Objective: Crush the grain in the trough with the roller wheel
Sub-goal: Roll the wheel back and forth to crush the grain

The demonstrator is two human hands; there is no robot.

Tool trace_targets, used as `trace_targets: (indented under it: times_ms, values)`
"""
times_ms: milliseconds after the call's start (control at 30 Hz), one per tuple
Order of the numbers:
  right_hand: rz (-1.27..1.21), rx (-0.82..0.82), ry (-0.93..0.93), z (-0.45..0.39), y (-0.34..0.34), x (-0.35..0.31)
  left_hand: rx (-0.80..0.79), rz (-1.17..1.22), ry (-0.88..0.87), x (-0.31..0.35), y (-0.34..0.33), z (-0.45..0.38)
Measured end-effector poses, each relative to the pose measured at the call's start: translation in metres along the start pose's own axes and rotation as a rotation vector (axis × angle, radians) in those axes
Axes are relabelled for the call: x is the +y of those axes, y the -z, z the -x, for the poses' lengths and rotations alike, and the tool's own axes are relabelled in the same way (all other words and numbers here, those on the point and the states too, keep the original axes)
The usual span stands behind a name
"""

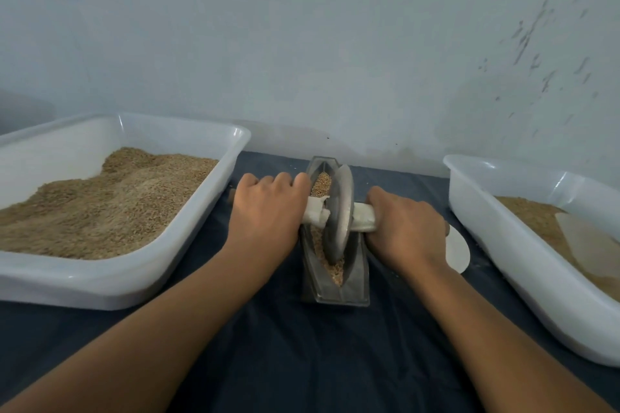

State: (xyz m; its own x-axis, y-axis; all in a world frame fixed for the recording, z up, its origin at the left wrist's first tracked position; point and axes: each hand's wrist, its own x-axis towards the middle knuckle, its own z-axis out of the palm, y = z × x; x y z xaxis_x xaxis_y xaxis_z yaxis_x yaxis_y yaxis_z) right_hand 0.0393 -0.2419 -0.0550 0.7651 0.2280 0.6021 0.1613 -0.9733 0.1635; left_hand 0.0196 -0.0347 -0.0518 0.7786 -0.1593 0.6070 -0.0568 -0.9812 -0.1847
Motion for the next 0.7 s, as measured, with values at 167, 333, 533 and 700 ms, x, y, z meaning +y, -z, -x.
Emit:
trace_targets:
  times_ms: [167, 333, 533, 700]
  values:
    - [-0.034, -0.014, 0.001, -0.004, -0.009, 0.004, -0.020, -0.018, -0.018, -0.002, -0.005, -0.010]
    - [-0.073, -0.125, -0.007, -0.018, -0.018, 0.009, -0.060, -0.046, -0.055, -0.007, -0.013, -0.026]
    - [-0.090, -0.252, 0.025, -0.039, -0.022, 0.012, -0.024, -0.028, -0.052, -0.010, -0.027, -0.034]
    - [-0.135, -0.393, 0.065, -0.058, -0.023, 0.017, -0.002, -0.045, -0.047, -0.011, -0.036, -0.041]
